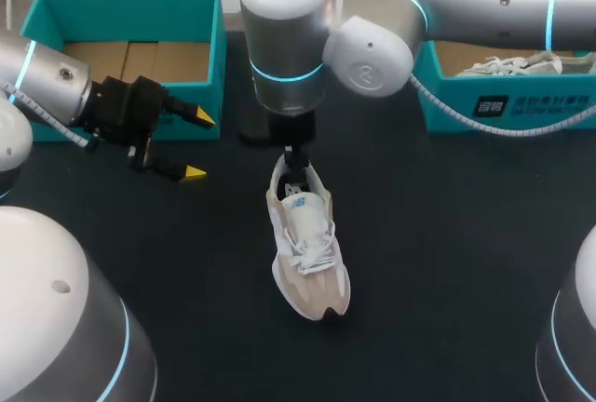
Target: Take the shoe out of the shoebox, open the shoe tongue, remove and reinsert the insole, then place the shoe into the shoebox
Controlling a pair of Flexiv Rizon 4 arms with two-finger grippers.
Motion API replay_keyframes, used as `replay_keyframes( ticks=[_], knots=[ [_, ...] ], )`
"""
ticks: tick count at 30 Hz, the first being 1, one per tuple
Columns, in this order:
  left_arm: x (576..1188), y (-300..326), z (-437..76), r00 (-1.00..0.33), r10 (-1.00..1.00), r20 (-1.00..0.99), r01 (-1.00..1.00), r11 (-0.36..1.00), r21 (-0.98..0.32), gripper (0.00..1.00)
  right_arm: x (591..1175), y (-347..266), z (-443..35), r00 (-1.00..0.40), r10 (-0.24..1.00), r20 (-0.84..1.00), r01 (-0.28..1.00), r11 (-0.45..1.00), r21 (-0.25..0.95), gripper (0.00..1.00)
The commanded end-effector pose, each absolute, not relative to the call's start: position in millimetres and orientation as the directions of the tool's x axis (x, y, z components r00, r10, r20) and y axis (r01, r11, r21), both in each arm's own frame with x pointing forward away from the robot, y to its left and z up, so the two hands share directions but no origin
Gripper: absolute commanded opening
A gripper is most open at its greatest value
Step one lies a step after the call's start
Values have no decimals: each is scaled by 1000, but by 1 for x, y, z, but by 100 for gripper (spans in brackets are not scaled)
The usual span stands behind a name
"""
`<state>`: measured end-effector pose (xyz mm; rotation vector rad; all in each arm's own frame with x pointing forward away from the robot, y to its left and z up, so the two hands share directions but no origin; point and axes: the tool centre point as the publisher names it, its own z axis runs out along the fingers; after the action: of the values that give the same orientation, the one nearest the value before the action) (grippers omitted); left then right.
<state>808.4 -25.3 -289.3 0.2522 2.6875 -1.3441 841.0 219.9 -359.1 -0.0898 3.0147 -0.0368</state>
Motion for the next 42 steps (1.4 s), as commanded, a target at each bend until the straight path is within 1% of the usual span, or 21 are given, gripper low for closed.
replay_keyframes(
  ticks=[1,3,7,9,10,13,14,15,16,17,18,20,21,27,30,35,36,39,42],
  knots=[
    [809,-25,-289,-978,94,-186,205,592,-780,100,845,223,-373,-990,-61,-127,-57,998,-35,73],
    [809,-25,-289,-978,94,-186,205,592,-780,100,847,223,-377,-990,-54,-130,-49,998,-35,74],
    [809,-25,-289,-978,94,-186,205,592,-780,100,849,223,-381,-991,-57,-125,-51,998,-46,61],
    [809,-25,-289,-978,94,-186,205,592,-780,100,849,222,-382,-991,-53,-122,-48,998,-49,45],
    [809,-25,-289,-978,94,-186,205,592,-780,100,849,222,-383,-992,-52,-119,-46,998,-50,40],
    [809,-25,-289,-978,94,-186,205,592,-780,100,849,222,-385,-991,-54,-119,-47,997,-57,31],
    [809,-25,-289,-978,94,-186,205,592,-780,100,849,222,-386,-991,-53,-120,-47,997,-60,25],
    [809,-25,-289,-978,94,-186,205,592,-780,100,848,222,-387,-992,-51,-118,-42,996,-73,14],
    [809,-25,-289,-978,94,-186,205,592,-780,100,848,223,-389,-993,-38,-115,-30,997,-71,5],
    [809,-25,-289,-978,94,-186,205,592,-780,100,848,223,-390,-992,-30,-119,-24,998,-55,0],
    [809,-25,-289,-978,94,-186,205,592,-780,100,847,223,-393,-992,-29,-119,-19,996,-86,0],
    [809,-25,-289,-978,94,-186,205,592,-780,100,846,224,-396,-991,-23,-133,-10,995,-99,0],
    [809,-25,-289,-978,94,-186,205,592,-780,100,845,224,-397,-990,-3,-140,14,993,-121,0],
    [809,-25,-289,-978,94,-186,205,592,-780,100,845,217,-382,-986,46,-163,70,987,-144,0],
    [809,-25,-289,-978,94,-186,205,592,-780,100,843,212,-361,-986,73,-147,97,982,-163,0],
    [809,-25,-289,-978,94,-186,205,592,-780,100,836,205,-313,-982,117,-151,138,980,-143,0],
    [809,-25,-289,-978,94,-186,205,592,-780,100,835,205,-303,-983,111,-147,136,976,-169,0],
    [809,-25,-289,-978,94,-186,205,592,-780,100,832,207,-272,-981,115,-155,142,974,-178,0],
    [809,-25,-289,-978,94,-186,205,592,-780,100,830,209,-242,-978,124,-170,152,975,-161,0]
  ],
)
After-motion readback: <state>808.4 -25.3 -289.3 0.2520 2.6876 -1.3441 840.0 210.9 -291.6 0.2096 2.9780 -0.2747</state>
